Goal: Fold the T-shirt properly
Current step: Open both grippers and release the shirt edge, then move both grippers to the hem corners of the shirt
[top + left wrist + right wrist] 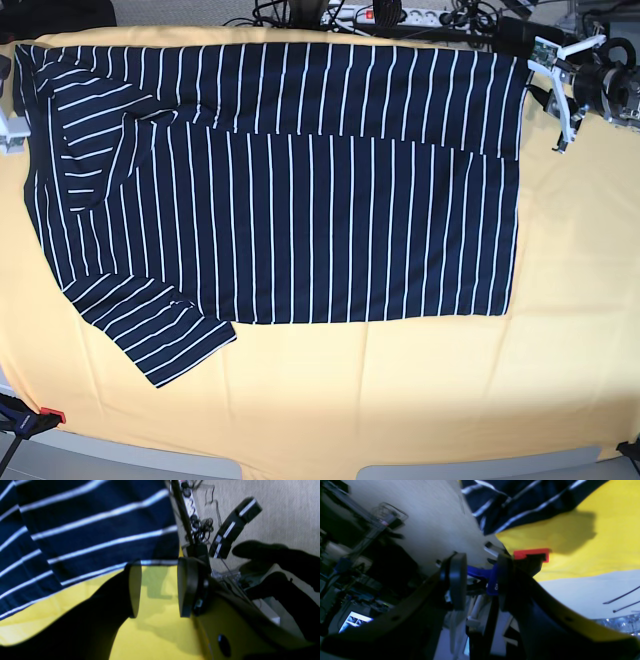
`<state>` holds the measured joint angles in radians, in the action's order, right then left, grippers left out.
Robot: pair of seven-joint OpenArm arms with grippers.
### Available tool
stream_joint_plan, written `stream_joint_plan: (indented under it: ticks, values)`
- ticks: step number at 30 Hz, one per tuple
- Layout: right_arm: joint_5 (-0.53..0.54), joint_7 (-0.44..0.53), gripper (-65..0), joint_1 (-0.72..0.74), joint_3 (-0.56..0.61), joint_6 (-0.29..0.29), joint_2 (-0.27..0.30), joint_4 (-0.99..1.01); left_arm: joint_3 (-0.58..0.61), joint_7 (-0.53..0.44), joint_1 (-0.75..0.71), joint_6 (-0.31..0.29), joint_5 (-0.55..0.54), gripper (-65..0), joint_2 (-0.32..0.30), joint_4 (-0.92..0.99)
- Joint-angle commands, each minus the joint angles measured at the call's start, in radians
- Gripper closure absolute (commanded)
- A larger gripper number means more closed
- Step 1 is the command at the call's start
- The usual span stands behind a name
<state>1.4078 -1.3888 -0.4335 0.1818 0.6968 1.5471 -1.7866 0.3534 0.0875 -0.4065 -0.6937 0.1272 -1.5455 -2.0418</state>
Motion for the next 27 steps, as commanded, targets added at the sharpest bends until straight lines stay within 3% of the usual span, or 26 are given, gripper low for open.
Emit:
stream_joint_plan:
  ticks: [1, 3, 9, 15, 18, 23, 25, 27]
  values:
    - [0.036, -0.008, -22.9, 0.018, -0.011, 0.001, -0.002, -0.005, -0.008, 0.013, 0.009, -0.004, -0.009, -25.2, -0.008, -0.008]
    - [0.076, -0.008, -22.9, 0.054, -0.011, 0.001, -0.002, -0.005, -0.008, 0.038, 0.014, -0.004, -0.017, -25.2, -0.008, -0.008]
    - [0.076, -0.008, -22.9, 0.264, -0.011, 0.001, -0.002, -0.005, -0.008, 0.079, 0.156, -0.004, -0.179, -25.2, -0.008, -0.030]
    - [0.076, -0.008, -22.9, 0.473, -0.011, 0.001, -0.002, -0.005, -0.008, 0.088, 0.428, -0.004, -0.469, -25.2, -0.008, -0.035]
    - [0.076, -0.008, -22.9, 0.548, -0.011, 0.001, -0.002, -0.005, -0.008, 0.148, 0.571, -0.004, -0.677, -25.2, -0.008, -0.014]
    - [0.076, -0.008, -22.9, 0.623, -0.011, 0.001, -0.002, -0.005, -0.008, 0.283, 0.760, -0.004, -0.986, -25.2, -0.008, 0.148]
    - [0.076, -0.008, -22.9, 0.633, -0.011, 0.001, -0.002, -0.005, -0.008, 0.287, 0.799, 0.034, -1.028, -25.2, -0.008, 0.265]
    - [0.076, -0.008, -22.9, 0.632, -0.011, 0.001, -0.002, -0.005, -0.008, 0.287, 0.828, 0.071, -1.049, -25.2, 0.060, 0.404]
